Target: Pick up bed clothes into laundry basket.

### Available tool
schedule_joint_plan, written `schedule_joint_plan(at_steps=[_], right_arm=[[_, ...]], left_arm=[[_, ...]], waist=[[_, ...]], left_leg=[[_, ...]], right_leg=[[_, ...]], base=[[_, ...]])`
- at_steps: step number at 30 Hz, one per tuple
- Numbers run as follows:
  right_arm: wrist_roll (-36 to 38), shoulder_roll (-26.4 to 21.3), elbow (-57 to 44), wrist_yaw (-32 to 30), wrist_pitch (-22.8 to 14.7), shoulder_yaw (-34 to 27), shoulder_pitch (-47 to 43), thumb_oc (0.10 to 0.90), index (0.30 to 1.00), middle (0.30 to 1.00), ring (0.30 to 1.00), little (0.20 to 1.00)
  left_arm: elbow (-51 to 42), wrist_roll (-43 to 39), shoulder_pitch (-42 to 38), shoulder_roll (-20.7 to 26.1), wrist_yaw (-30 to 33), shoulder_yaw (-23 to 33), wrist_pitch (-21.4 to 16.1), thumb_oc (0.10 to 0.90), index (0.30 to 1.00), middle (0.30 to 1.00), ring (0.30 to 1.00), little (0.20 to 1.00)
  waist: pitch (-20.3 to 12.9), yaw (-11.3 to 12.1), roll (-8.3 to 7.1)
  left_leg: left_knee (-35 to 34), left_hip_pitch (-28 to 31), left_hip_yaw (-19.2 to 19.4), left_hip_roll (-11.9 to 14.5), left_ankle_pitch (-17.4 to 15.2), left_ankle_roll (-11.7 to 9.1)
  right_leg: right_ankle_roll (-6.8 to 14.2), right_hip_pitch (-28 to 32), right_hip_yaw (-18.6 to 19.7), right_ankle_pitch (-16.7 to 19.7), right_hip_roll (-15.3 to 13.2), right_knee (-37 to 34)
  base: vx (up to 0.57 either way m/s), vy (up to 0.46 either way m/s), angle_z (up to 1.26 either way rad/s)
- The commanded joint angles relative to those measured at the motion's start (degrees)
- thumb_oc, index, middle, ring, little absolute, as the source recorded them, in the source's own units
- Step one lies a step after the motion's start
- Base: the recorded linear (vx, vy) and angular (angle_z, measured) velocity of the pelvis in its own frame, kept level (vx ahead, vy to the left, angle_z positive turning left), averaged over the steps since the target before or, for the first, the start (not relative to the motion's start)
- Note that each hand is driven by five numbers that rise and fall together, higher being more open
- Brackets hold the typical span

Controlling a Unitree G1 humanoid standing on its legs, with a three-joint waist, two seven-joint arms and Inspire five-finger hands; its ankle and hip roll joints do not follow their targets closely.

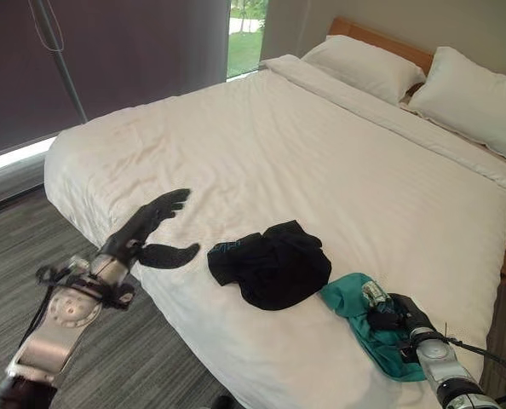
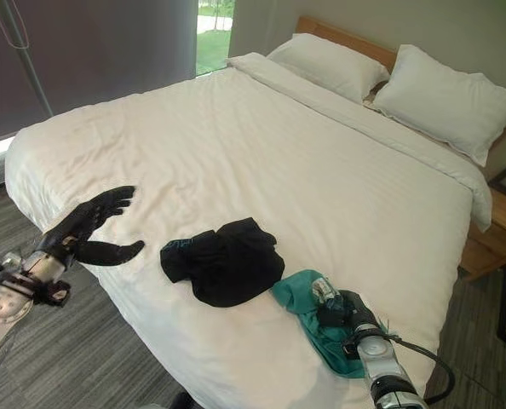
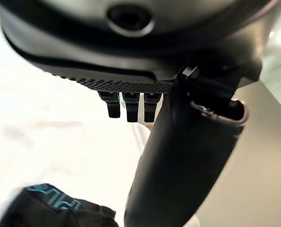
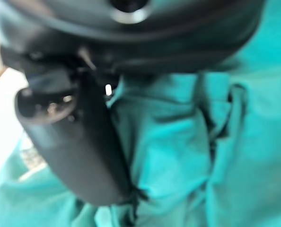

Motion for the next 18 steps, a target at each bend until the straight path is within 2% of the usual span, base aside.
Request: schedule_joint_plan(at_steps=[1,2,3,7,9,12,18], right_arm=[[-2.68,6.27,6.35,8.74,8.2,12.86,12.93,0.4,0.3,0.3,0.3,0.3],[-2.68,6.29,6.35,8.74,8.2,12.78,12.95,0.4,0.3,0.3,0.3,0.3],[-2.98,6.05,6.46,8.84,8.17,13.28,13.17,0.4,0.3,0.3,0.3,0.3],[-3.66,5.83,6.87,8.85,8.2,13.7,13.57,0.4,0.3,0.3,0.3,0.3],[-3.66,5.8,7.35,8.81,8.22,13.42,14.02,0.4,0.3,0.3,0.3,0.3],[-3.87,5.84,7.66,8.84,8.22,13.39,14.36,0.4,0.3,0.3,0.3,0.3],[-5.25,6.06,8.21,8.94,8.3,14.72,14.77,0.4,0.3,0.3,0.3,0.3]], left_arm=[[-4.3,4.85,-13.54,-0.2,-0.23,-0.61,-4.25,0.8,0.9,0.9,0.9,0.9],[-4.17,4.88,-13.75,-0.24,-0.18,-0.81,-4.3,0.8,0.9,0.9,0.9,0.9],[-3.8,5.85,-15.86,-0.15,-0.99,-3.55,-4.15,0.8,0.9,0.9,0.9,0.9],[-1.64,3.6,-17.2,-2.14,-1.72,-6.07,-3.36,0.8,0.9,0.9,0.9,0.9],[-1.57,5.3,-19.31,-2.57,-2.43,-8.42,-3.21,0.8,0.9,0.9,0.9,0.9],[-0.86,5.88,-20.05,-3.16,-2.07,-9.09,-3.17,0.8,0.9,0.9,0.9,0.9],[6.23,11.39,-26.03,-6.27,0.17,-13.22,-2.85,0.8,0.9,0.9,0.9,0.9]], waist=[[1.32,-2.56,4.92],[1.34,-2.48,4.91],[1.3,-3.03,4.91],[1.25,-3.48,4.77],[1.23,-3.98,4.66],[1.23,-4.15,4.61],[1.11,-5.3,4.45]], left_leg=[[-0.01,-0.64,-1.42,0.84,-2.58,-0.89],[-0.01,-0.63,-1.42,0.84,-2.59,-0.89],[-0.01,-0.59,-1.24,0.89,-2.65,-0.91],[-0.01,-0.45,-0.78,1.03,-2.79,-0.93],[-0.01,-0.42,-0.58,1.12,-2.88,-0.94],[-0.01,-0.66,-0.4,1.12,-2.38,-0.98],[-0.01,-0.11,0.21,1.36,-3.2,-1.0]], right_leg=[[3.16,0.1,0.46,-3.25,-0.38,2.59],[3.16,0.12,0.46,-3.25,-0.38,2.58],[3.18,0.15,0.65,-3.19,-0.31,2.41],[3.22,0.26,1.01,-3.06,-0.23,2.14],[3.23,0.23,1.14,-3.04,-0.12,2.09],[3.25,-0.13,1.43,-2.54,-0.09,2.11],[3.24,0.56,1.76,-2.96,-0.05,1.62]], base=[[-0.01,-0.004,-0.14],[-0.02,-0.003,-0.12],[-0.02,-0.002,-0.12],[0.0,-0.003,-0.08],[0.0,-0.006,-0.06],[-0.01,0.001,-0.02],[0.01,0.0,-0.01]])
